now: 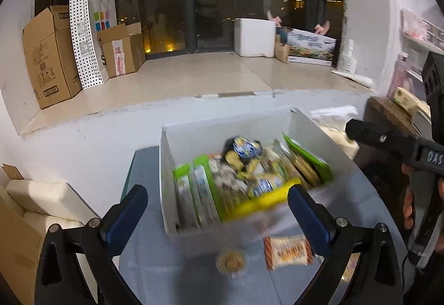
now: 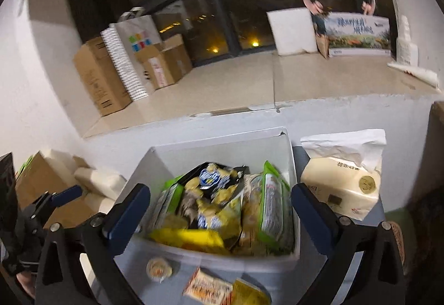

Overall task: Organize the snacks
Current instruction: 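Grasp the round jelly cup with left gripper while right grasps yellow bag and bread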

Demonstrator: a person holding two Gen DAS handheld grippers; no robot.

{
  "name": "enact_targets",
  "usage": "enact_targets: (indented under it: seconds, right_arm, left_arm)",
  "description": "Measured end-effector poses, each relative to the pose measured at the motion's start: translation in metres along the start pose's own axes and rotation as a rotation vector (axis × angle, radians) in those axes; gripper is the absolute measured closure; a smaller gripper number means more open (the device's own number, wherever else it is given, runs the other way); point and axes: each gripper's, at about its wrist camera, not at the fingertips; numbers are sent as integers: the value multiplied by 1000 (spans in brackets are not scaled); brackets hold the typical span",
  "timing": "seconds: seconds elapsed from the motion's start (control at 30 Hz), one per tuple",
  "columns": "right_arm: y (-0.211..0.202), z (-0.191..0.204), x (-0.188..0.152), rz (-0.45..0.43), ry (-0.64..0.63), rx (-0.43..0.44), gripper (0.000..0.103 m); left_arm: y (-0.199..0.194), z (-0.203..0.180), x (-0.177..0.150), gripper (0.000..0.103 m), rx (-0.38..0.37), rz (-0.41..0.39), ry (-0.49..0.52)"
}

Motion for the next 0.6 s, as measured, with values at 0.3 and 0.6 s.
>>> enact_targets:
  seconds: [0.3,0.6]
  right_arm:
    - [-72,13,-95,6,-15,50,0]
    - [-100,17,-167,43,16,11,0]
  left_arm:
    - [-13,-8,-107,0,10,90,-62]
    - [26,-6,-135,0,30,168,-169]
Point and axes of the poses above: each gripper's, at about its wrist camera, not at the fingertips, and y roughly the way its jaws point, z to its left, x to its top, and after that the axes turned 2 degrees about -y, right-handed
